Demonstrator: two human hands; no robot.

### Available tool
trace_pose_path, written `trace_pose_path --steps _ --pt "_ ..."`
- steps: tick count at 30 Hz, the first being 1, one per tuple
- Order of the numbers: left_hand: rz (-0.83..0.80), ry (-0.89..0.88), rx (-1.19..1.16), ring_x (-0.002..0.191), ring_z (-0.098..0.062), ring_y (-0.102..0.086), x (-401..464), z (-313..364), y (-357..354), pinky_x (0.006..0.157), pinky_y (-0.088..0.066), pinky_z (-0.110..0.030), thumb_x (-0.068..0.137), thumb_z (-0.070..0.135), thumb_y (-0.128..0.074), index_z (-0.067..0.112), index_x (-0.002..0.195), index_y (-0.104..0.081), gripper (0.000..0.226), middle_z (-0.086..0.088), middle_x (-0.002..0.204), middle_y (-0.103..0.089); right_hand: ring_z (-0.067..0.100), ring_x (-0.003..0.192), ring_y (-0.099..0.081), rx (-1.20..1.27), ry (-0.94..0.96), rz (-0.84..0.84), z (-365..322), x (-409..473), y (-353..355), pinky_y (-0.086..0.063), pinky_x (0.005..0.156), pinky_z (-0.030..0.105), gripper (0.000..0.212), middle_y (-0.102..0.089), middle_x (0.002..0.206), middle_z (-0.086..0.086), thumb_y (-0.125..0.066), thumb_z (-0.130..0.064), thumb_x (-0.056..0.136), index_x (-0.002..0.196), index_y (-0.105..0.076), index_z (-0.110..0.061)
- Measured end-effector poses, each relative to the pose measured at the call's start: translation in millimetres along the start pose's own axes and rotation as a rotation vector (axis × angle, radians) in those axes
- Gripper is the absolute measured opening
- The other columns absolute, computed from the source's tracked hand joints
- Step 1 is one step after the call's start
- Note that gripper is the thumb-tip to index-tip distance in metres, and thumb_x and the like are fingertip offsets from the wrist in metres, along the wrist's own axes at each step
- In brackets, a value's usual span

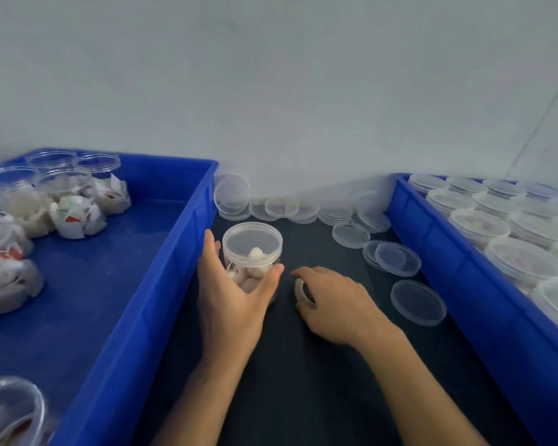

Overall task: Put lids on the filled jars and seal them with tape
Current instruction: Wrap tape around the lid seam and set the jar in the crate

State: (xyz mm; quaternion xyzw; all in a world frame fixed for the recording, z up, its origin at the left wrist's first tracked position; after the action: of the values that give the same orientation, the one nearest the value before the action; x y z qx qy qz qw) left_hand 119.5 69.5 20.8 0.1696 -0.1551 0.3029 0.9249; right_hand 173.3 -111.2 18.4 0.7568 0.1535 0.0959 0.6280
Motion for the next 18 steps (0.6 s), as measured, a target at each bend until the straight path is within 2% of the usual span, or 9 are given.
trace_pose_path --steps 2,5,7,9,11,14,18 --pt "0.086 -0.121 0.072 0.145 -0.014 -0.045 -5.8 17.1 11.9 0.108 -0.03 -0.008 0.076 0.054 -0.086 0.019 0.165 -0.03 0.111 0.0 0.157 -0.046 0.02 0.122 -0.059 0.08 -0.001 0.055 1.3 -3.3 2.5 -0.051 0.092 0.041 0.053 -0.059 0.131 -0.013 -0.06 -0.034 0.097 0.147 -0.044 -0.04" --pt "0.235 -0.39 0.22 0.137 -0.029 -0.052 -18.6 46.9 27.1 0.113 -0.039 -0.029 0.085 0.04 -0.085 0.003 0.152 -0.049 0.085 -0.013 0.146 -0.055 0.017 0.105 -0.062 0.236 -0.021 0.159 4.8 -6.4 10.6 -0.054 0.089 0.041 0.045 -0.055 0.113 -0.018 -0.058 -0.034 0.096 0.139 -0.051 -0.045" --pt "0.315 -0.575 0.288 0.124 -0.033 -0.059 -28.0 63.8 30.4 0.108 -0.043 -0.036 0.087 0.028 -0.083 0.001 0.139 -0.063 0.061 -0.015 0.134 -0.064 0.011 0.098 -0.061 0.385 -0.012 0.26 6.6 -10.0 17.6 -0.054 0.088 0.038 0.039 -0.056 0.111 -0.019 -0.058 -0.029 0.097 0.131 -0.056 -0.048" --pt "0.325 -0.688 0.317 0.111 -0.03 -0.065 -35.1 73.0 25.9 0.098 -0.047 -0.038 0.09 0.019 -0.08 0.006 0.128 -0.072 0.041 -0.01 0.124 -0.07 0.008 0.091 -0.06 0.552 0.039 0.364 3.6 -16.2 26.0 -0.053 0.081 0.03 0.036 -0.058 0.106 -0.017 -0.059 -0.021 0.098 0.122 -0.062 -0.048" --pt "0.283 -0.71 0.336 0.104 -0.026 -0.065 -37.8 74.8 17.6 0.09 -0.045 -0.035 0.093 0.02 -0.079 0.013 0.125 -0.076 0.033 -0.003 0.118 -0.071 0.009 0.085 -0.061 0.685 0.118 0.452 -3.0 -24.5 34.7 -0.048 0.071 0.019 0.032 -0.059 0.103 -0.018 -0.06 -0.014 0.1 0.114 -0.066 -0.043" --pt "0.202 -0.691 0.374 0.101 -0.02 -0.058 -37.3 71.5 6.1 0.082 -0.044 -0.035 0.098 0.029 -0.074 0.02 0.125 -0.078 0.029 0.002 0.117 -0.069 0.013 0.076 -0.061 0.761 0.195 0.564 -8.5 -35.3 48.7 -0.048 0.067 0.016 0.03 -0.058 0.1 -0.016 -0.062 -0.009 0.102 0.105 -0.068 -0.038" --pt "0.14 -0.678 0.354 0.098 -0.017 -0.052 -34.3 70.0 1.0 0.077 -0.044 -0.04 0.104 0.036 -0.067 0.023 0.13 -0.076 0.03 0.005 0.119 -0.065 0.011 0.088 -0.062 0.741 0.292 0.698 -19.5 -50.8 67.1 -0.046 0.072 0.012 0.028 -0.059 0.099 -0.014 -0.069 -0.004 0.099 0.106 -0.067 -0.031"
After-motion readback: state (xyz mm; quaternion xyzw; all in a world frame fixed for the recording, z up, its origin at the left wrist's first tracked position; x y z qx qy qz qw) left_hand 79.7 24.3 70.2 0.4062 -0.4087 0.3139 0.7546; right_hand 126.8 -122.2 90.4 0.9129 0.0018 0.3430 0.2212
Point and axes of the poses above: each hand's wrist, its own x-axis towards the middle knuckle, its own y-axis out of the back of the hand, z = x × y, the point moved 9 cm from there along x, towards the middle knuckle
